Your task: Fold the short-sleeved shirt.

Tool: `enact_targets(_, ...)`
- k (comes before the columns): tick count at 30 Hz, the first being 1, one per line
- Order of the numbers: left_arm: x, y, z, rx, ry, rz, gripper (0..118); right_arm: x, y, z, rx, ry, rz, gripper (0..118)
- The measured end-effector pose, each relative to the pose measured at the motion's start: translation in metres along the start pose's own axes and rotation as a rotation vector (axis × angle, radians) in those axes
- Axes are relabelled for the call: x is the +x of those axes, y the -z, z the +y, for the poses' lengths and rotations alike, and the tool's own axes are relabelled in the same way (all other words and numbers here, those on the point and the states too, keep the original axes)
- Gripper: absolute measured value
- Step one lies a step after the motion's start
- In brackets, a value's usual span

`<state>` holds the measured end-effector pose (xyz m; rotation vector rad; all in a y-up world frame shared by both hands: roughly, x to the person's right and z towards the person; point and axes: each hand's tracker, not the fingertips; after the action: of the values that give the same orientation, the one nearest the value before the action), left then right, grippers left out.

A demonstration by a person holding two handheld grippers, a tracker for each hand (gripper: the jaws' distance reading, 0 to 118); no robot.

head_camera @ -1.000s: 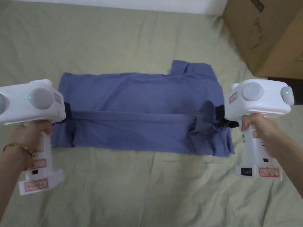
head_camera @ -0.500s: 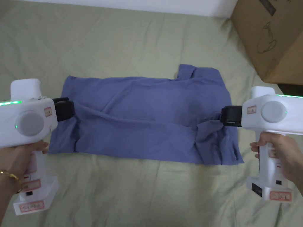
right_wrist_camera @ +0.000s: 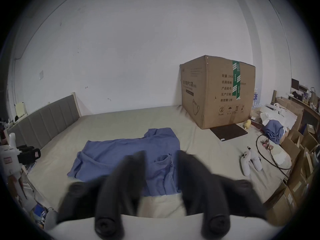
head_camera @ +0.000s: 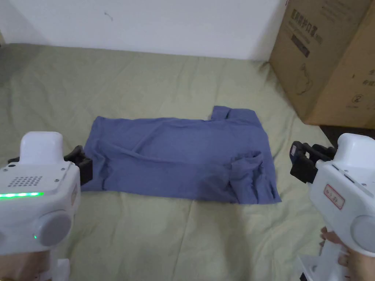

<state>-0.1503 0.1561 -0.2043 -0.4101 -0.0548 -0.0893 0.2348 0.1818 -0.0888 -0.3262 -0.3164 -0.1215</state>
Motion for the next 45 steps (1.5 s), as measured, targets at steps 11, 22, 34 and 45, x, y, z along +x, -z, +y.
enact_targets(11, -0.01, -0.033, -0.019, 0.001, -0.05, -0.061, 0, -0.002, -0.029, -0.022, -0.012, 0.027, 0.0, 0)
enact_targets(22, -0.021, 0.027, 0.016, -0.145, -0.153, -0.074, 11, -0.02, -0.007, -0.011, -0.039, 0.001, 0.05, 0)
enact_targets(34, -0.015, 0.206, 0.006, -0.665, -0.132, -0.032, 104, -0.03, 0.048, -0.012, -0.132, -0.019, 0.048, 0)
enact_targets(45, -0.012, 0.255, -0.046, -0.858, -0.191, -0.026, 67, -0.019, 0.085, -0.029, -0.234, -0.022, 0.0, 0)
